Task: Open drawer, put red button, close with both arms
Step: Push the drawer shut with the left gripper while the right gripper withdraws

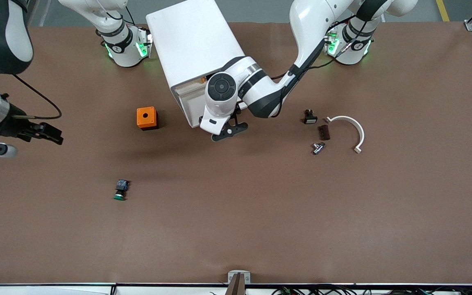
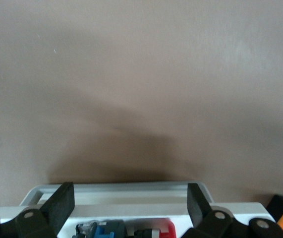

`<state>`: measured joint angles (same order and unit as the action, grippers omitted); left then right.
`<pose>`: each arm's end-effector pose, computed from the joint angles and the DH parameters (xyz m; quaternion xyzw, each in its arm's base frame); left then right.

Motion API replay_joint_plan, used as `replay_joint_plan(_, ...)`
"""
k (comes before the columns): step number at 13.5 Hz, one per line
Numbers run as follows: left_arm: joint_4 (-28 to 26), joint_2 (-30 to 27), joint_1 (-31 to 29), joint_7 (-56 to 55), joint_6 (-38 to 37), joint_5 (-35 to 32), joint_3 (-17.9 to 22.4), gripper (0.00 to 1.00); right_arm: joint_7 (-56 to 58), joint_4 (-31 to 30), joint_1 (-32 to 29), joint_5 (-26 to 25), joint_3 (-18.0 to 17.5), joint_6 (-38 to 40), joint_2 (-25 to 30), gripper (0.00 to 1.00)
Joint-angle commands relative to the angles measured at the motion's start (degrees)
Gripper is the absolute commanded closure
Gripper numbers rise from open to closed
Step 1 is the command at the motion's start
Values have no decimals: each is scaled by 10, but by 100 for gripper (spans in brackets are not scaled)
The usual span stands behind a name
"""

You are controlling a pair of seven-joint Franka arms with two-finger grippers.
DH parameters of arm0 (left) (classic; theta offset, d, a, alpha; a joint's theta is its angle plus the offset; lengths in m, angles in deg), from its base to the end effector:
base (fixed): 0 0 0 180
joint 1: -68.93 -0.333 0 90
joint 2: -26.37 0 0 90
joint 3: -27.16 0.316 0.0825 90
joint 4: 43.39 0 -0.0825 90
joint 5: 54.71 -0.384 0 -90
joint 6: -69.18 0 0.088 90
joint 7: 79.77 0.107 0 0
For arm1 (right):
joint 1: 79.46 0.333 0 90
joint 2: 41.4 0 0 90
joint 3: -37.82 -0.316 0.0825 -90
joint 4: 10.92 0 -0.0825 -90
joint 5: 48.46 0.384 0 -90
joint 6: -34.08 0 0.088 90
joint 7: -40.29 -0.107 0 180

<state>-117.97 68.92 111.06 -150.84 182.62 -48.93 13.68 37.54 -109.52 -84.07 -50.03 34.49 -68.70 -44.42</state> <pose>0.4430 -0.5870 0.3077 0.9750 0.1819 -0.1223 0.0356 0.5817 -0.0160 0.5426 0.9994 -0.0323 0.0103 0.0117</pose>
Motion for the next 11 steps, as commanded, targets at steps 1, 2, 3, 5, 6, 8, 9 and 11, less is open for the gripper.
replay_joint_plan(1, -10, -4, 0, 12, -4, 38, -14, 0, 40, -33, -19, -18, -12, -1, 60, 0)
replay_joint_plan(2, -16, -4, 0, 13, -5, 53, -15, 0, 44, -33, -21, -18, -12, -1, 68, 0)
replay_joint_plan(3, -20, -4, 0, 13, -5, 67, -15, 0, 45, -34, -21, -17, -13, 2, 74, 0)
replay_joint_plan(5, -27, -4, 0, 13, -5, 98, -25, 0, 45, -33, -19, -18, -14, 2, 80, 0)
replay_joint_plan(6, -32, -4, -1, 13, -5, 117, -25, 0, 44, -30, -18, -21, -16, 2, 79, 0)
replay_joint_plan(8, -34, 0, -1, 13, -5, 149, -25, 0, 41, -16, -19, -25, -15, 1, 78, 0)
replay_joint_plan(9, -34, 3, -2, 13, -5, 160, -25, 0, 41, -10, -19, -25, -15, 0, 76, 0)
replay_joint_plan(11, -34, 13, -4, 12, -6, 185, -25, 0, 39, -1, -19, -24, -15, -1, 76, 0)
